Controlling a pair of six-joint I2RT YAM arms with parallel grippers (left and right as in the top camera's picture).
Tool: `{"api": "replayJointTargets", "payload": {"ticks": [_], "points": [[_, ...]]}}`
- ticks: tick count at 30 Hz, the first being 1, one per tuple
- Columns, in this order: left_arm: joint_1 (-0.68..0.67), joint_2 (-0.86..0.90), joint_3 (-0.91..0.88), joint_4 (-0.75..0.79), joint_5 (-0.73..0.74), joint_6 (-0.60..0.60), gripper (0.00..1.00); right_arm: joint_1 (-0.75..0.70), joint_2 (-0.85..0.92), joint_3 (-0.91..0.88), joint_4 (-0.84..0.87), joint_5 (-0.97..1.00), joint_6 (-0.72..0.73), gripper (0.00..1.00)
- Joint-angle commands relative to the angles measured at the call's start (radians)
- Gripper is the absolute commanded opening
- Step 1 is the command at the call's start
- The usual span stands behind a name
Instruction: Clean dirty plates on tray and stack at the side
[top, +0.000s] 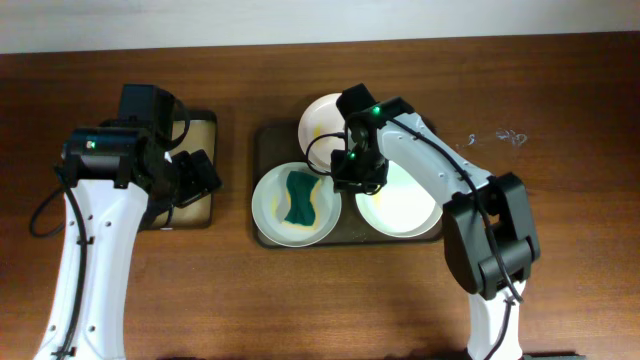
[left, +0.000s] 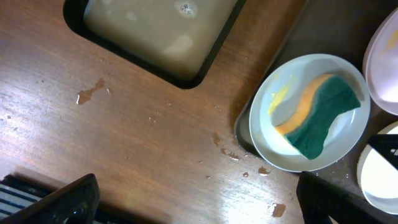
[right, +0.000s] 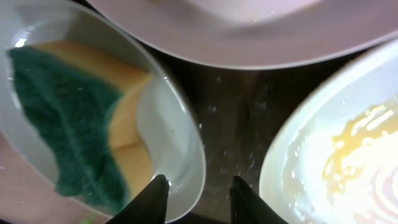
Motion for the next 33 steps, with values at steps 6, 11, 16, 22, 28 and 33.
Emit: {"api": "replayJointTargets", "payload": {"ticks": [6, 11, 16, 22, 28, 33], "points": [[0.000, 0.002, -0.078, 0.066, 0.060, 0.037, 1.00, 0.019, 0.034, -0.047, 0.049, 0.013, -0.032, 0.32], [0.000, 0.007, -0.115, 0.109, 0.092, 0.089, 1.00, 0.035, 0.034, -0.109, 0.111, 0.023, -0.032, 0.27], [-0.001, 0.017, -0.145, 0.132, 0.111, 0.089, 0.78, 0.041, 0.034, -0.126, 0.122, 0.011, -0.032, 0.23], [-0.082, 0.059, -0.208, 0.244, 0.181, 0.093, 0.49, 0.052, 0.034, -0.126, 0.112, 0.012, -0.032, 0.11], [-0.216, 0.156, -0.292, 0.479, 0.207, 0.092, 0.63, 0.060, 0.034, -0.126, 0.106, 0.012, -0.062, 0.10], [-0.275, 0.291, -0.295, 0.590, 0.222, 0.087, 0.58, 0.060, 0.034, -0.126, 0.105, 0.012, -0.061, 0.10]]}}
